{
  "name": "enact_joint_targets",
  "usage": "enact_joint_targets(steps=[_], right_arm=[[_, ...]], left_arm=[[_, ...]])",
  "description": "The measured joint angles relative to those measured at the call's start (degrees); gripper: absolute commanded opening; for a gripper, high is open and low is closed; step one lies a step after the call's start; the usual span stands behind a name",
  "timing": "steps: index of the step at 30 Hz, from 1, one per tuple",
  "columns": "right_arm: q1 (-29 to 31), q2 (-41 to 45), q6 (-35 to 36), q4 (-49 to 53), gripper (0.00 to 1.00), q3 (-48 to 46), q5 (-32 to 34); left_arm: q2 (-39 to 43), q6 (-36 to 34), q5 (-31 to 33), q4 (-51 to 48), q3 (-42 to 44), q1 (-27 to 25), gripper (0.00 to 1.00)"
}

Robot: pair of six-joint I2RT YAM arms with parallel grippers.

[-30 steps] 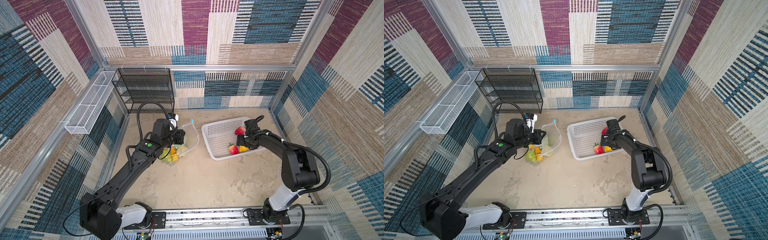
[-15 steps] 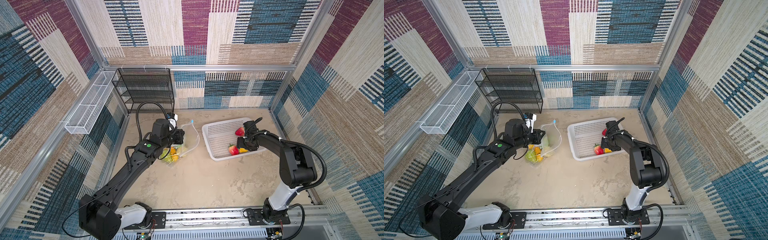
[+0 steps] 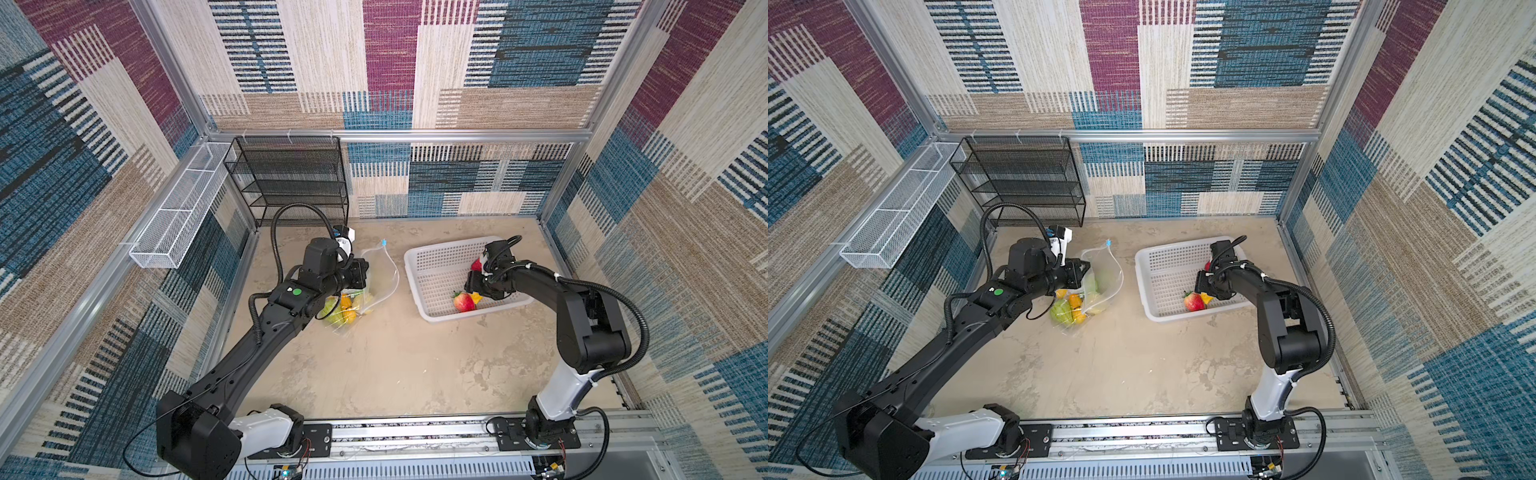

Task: Place the food in the zip-top bag and seal the zipper
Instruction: 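Lower the right gripper and grasp the small yellow fruit in the basket, then lift the small yellow fruit and carry it to the bag mouth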

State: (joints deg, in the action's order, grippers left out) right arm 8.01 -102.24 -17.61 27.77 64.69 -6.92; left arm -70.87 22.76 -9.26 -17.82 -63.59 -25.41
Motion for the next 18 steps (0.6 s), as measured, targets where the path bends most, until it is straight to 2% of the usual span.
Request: enact_joint_targets(steps=[4, 11, 18], right_arm=[[0.02, -1.2, -0.2, -0.55, 0.65, -0.24, 0.11], [0.15, -1.7, -0.2, -1.9, 0.5, -0.35, 1.62], [0.17, 1.22, 0.42, -2.19, 0.47, -0.87, 3.72]], left_arm=[[0.04, 0.0, 0.04, 0.0, 0.0, 0.0, 0.0], [0.04, 0.0, 0.07, 0.02, 0.07, 0.0, 0.0], [0.02, 0.0, 0.07, 0.02, 0.07, 0.0, 0.0]])
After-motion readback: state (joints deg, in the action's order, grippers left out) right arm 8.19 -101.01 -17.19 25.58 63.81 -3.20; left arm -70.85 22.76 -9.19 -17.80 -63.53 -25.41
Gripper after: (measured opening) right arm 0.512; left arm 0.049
